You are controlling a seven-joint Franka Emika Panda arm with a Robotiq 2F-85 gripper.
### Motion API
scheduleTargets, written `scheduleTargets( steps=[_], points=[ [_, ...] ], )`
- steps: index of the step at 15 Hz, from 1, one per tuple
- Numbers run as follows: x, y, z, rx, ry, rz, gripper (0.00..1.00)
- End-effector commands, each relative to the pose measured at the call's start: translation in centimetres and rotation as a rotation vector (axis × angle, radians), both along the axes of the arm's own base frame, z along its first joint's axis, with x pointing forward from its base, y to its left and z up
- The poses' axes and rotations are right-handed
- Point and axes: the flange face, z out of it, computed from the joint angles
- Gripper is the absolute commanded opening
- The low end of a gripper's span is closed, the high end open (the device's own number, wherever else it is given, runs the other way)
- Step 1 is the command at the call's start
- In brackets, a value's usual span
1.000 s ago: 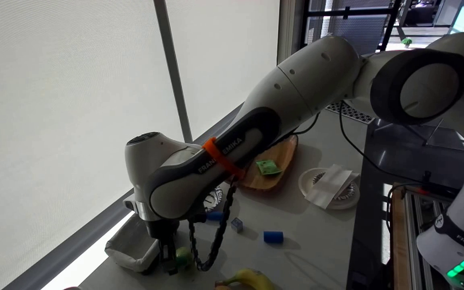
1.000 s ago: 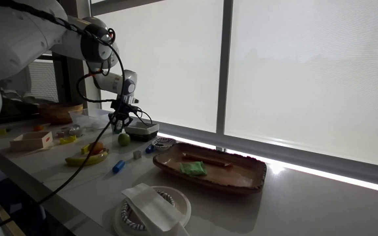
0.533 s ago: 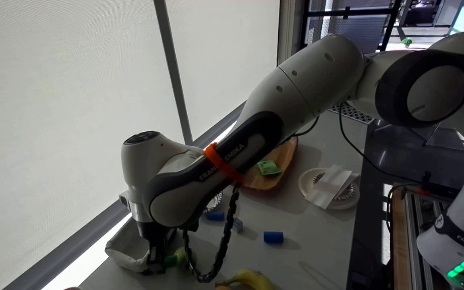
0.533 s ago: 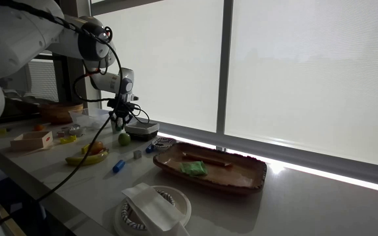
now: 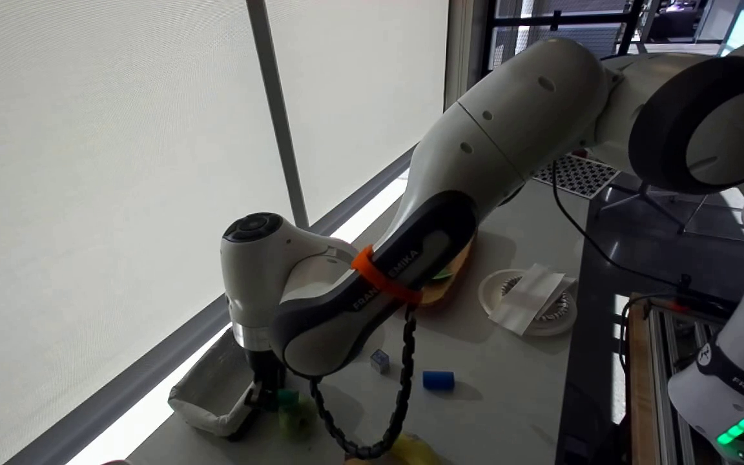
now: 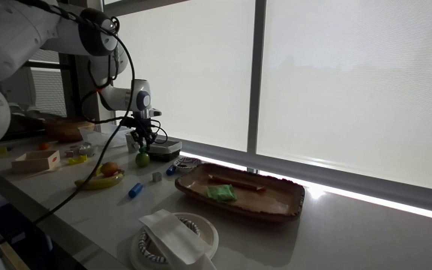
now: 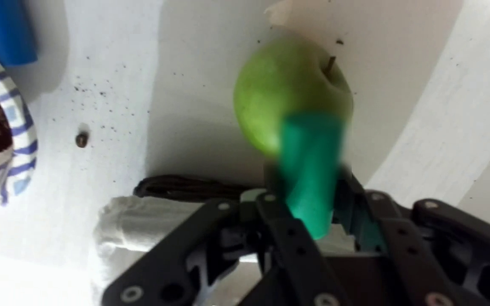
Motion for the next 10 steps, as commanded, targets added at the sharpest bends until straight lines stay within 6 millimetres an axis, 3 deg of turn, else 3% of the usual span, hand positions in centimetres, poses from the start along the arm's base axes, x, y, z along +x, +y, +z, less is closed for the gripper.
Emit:
scheduleTargets(
  steps=[1, 5, 10],
  points=[
    [-2.8, -0.8, 1.3, -0.073, -0.035, -0.087, 0.08],
    [-4.0, -0.9, 0.6, -0.063, -0.018, -0.122, 0.08],
    [-3.9, -3.4, -1.4, -0.031, -0.088, -0.181, 0.08]
  ],
)
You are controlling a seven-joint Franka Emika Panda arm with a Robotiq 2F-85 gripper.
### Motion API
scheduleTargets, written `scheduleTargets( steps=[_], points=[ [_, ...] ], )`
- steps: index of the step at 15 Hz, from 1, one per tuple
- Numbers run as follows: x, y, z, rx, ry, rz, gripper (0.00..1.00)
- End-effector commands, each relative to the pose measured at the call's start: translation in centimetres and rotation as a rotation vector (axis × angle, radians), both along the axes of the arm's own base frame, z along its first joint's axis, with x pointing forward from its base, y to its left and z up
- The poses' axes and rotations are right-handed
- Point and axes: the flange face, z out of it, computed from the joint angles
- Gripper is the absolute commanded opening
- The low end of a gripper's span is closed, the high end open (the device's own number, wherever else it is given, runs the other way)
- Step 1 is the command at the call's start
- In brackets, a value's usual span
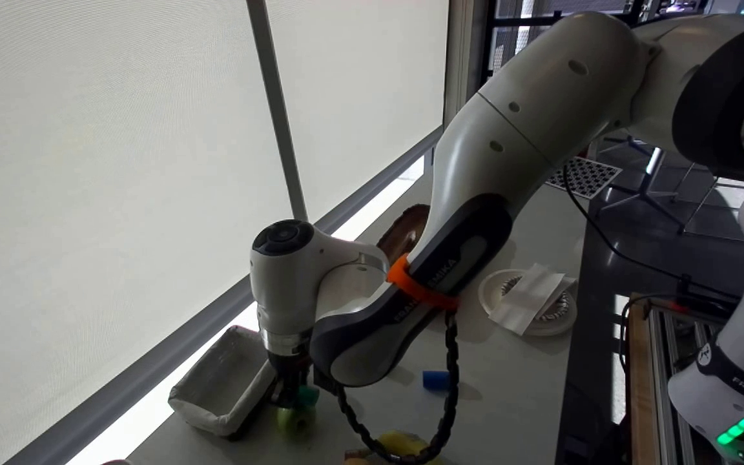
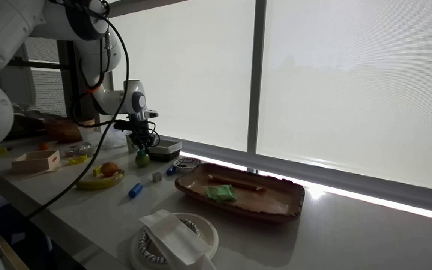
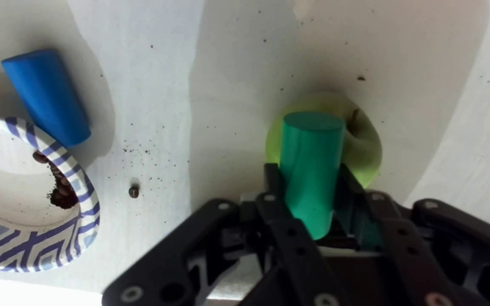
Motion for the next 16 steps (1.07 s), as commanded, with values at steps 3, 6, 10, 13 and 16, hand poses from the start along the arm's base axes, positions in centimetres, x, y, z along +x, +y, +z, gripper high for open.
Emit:
scheduleTargets(
  steps=[3, 6, 10, 13, 16],
  points=[
    [0.0, -3.4, -0.8, 0.002, -0.085, -0.048, 0.08],
    [0.1, -4.4, -1.2, 0.018, -0.097, -0.054, 0.08],
    [-0.1, -4.8, -1.9, 0.089, -0.119, -0.049, 0.08],
    [-0.6, -4.9, -2.9, 0.137, -0.084, -0.06, 0.08],
    [-0.8, -5.2, -3.5, 0.162, -0.05, -0.067, 0.08]
  ],
)
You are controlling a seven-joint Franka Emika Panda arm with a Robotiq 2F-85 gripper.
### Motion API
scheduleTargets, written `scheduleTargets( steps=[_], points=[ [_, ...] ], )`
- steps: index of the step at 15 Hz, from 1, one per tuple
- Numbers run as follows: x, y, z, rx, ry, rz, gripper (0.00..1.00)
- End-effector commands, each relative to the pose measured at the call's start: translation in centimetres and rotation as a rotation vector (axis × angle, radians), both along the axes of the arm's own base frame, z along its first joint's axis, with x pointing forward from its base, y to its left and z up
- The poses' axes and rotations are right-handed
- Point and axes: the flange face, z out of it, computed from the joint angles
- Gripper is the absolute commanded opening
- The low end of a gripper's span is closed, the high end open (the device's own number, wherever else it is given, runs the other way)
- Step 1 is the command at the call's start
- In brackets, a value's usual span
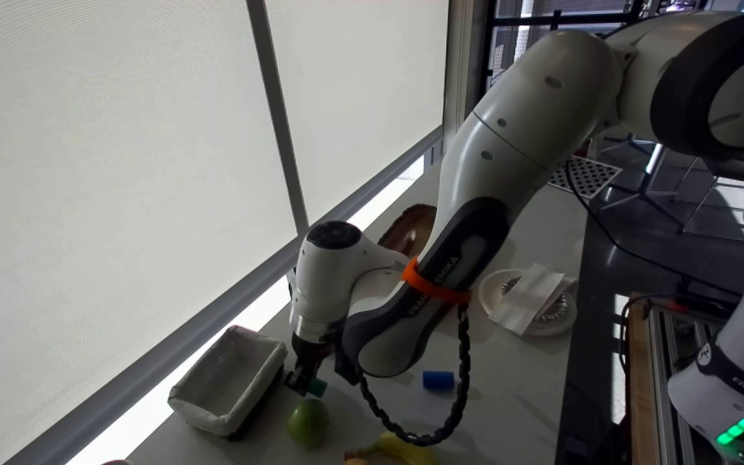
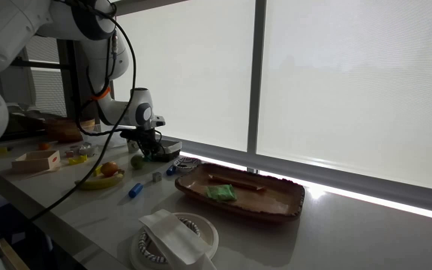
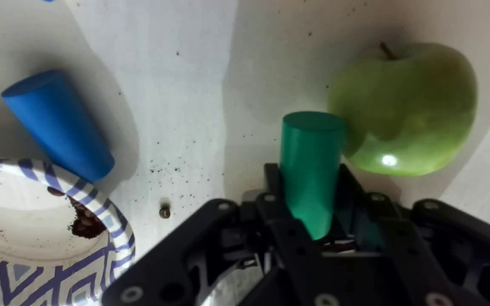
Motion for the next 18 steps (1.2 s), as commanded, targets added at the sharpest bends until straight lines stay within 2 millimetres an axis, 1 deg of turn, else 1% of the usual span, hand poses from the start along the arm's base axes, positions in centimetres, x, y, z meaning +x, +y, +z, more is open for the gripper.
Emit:
scheduleTargets(
  steps=[1, 5, 7, 8, 9, 10, 11, 12, 13, 14, 15, 17, 18],
  points=[
    [-0.6, -0.6, -0.8, 0.044, 0.029, -0.001, 0.08],
    [-0.5, -0.9, -1.3, 0.074, 0.052, -0.006, 0.08],
    [-0.4, -1.0, -1.7, 0.098, 0.055, -0.01, 0.15],
    [-0.3, -1.1, -2.0, 0.11, 0.061, -0.014, 0.14],
    [-0.3, -1.1, -2.2, 0.123, 0.066, -0.017, 0.16],
    [-0.3, -1.1, -2.4, 0.135, 0.07, -0.019, 0.35],
    [-0.2, -1.2, -2.6, 0.146, 0.074, -0.022, 0.56],
    [-0.2, -1.2, -2.9, 0.156, 0.081, -0.023, 0.61],
    [-0.2, -1.3, -3.0, 0.167, 0.082, -0.024, 0.62],
    [-0.2, -1.3, -3.3, 0.177, 0.084, -0.024, 0.67],
    [-0.2, -1.4, -3.4, 0.188, 0.088, -0.025, 0.76],
    [-0.2, -1.4, -3.7, 0.204, 0.096, -0.024, 0.89],
    [-0.2, -1.4, -3.8, 0.209, 0.1, -0.025, 0.98]
  ],
)
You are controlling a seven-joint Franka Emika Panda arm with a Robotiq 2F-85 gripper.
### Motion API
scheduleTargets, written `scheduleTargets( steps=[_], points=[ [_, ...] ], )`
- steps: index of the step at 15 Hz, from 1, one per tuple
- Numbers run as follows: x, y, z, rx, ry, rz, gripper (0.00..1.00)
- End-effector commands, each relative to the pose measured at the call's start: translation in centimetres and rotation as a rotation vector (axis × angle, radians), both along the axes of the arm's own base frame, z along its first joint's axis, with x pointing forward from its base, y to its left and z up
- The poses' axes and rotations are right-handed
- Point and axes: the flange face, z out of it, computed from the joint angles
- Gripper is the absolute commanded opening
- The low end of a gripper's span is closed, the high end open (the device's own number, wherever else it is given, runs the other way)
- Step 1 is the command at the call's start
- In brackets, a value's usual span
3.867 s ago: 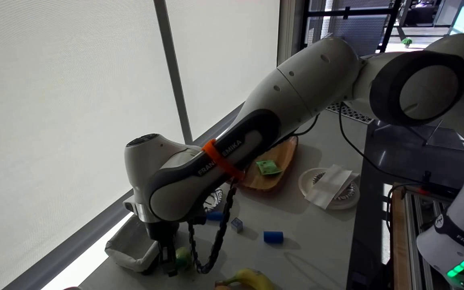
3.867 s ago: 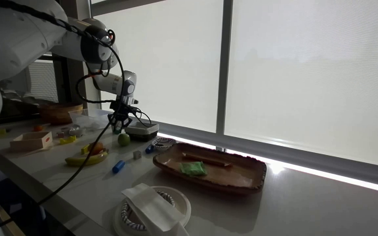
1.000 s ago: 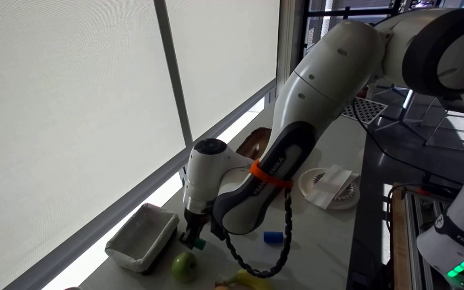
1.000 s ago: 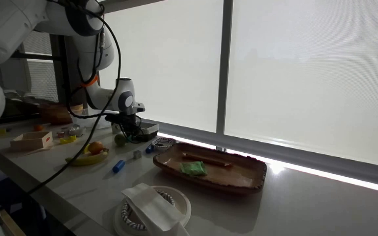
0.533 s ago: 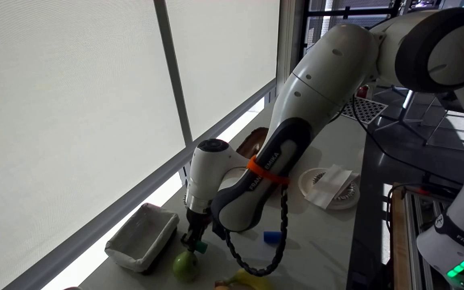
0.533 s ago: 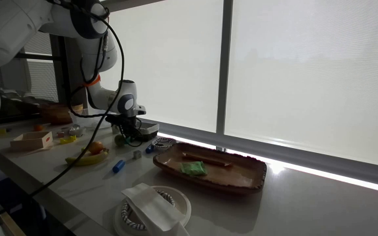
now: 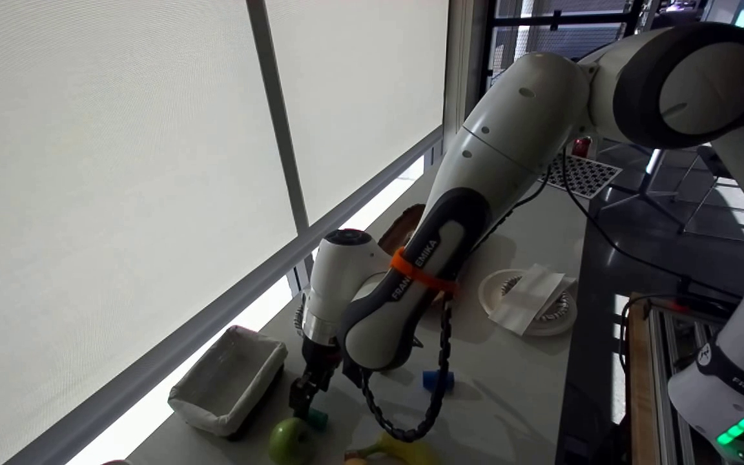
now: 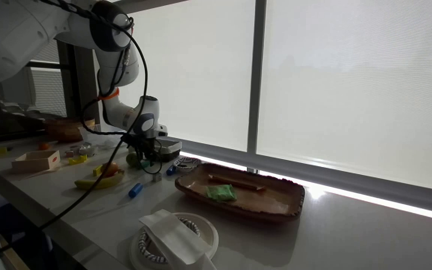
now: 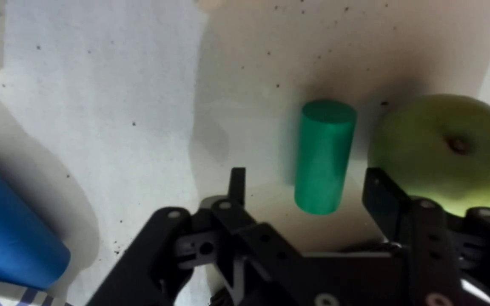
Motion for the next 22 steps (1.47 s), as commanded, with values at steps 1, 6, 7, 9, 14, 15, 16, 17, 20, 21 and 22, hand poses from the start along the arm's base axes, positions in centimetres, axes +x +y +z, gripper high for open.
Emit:
scheduleTargets(
  steps=[1, 6, 7, 9, 14, 15, 16, 17, 20, 21, 22],
  points=[
    [0.1, -0.1, -0.7, 0.043, -0.001, -0.004, 1.0],
    [0.0, -0.2, -0.4, 0.048, 0.004, -0.004, 1.0],
    [-0.1, -0.2, -0.3, 0.047, 0.004, -0.003, 1.0],
    [-0.2, -0.2, 0.1, 0.043, 0.003, -0.002, 1.0],
    [-0.8, 1.5, 2.5, 0.059, 0.02, 0.047, 1.0],
    [-1.0, 2.0, 3.1, 0.059, 0.03, 0.066, 1.0],
    [-1.6, 2.6, 3.7, 0.05, 0.049, 0.091, 1.0],
    [-2.0, 3.1, 4.3, 0.036, 0.065, 0.114, 1.0],
    [-3.2, 4.3, 6.2, -0.003, 0.101, 0.163, 1.0],
    [-3.6, 4.9, 6.8, -0.015, 0.119, 0.187, 1.0],
    [-4.0, 5.3, 7.3, -0.028, 0.139, 0.206, 1.0]
  ],
)
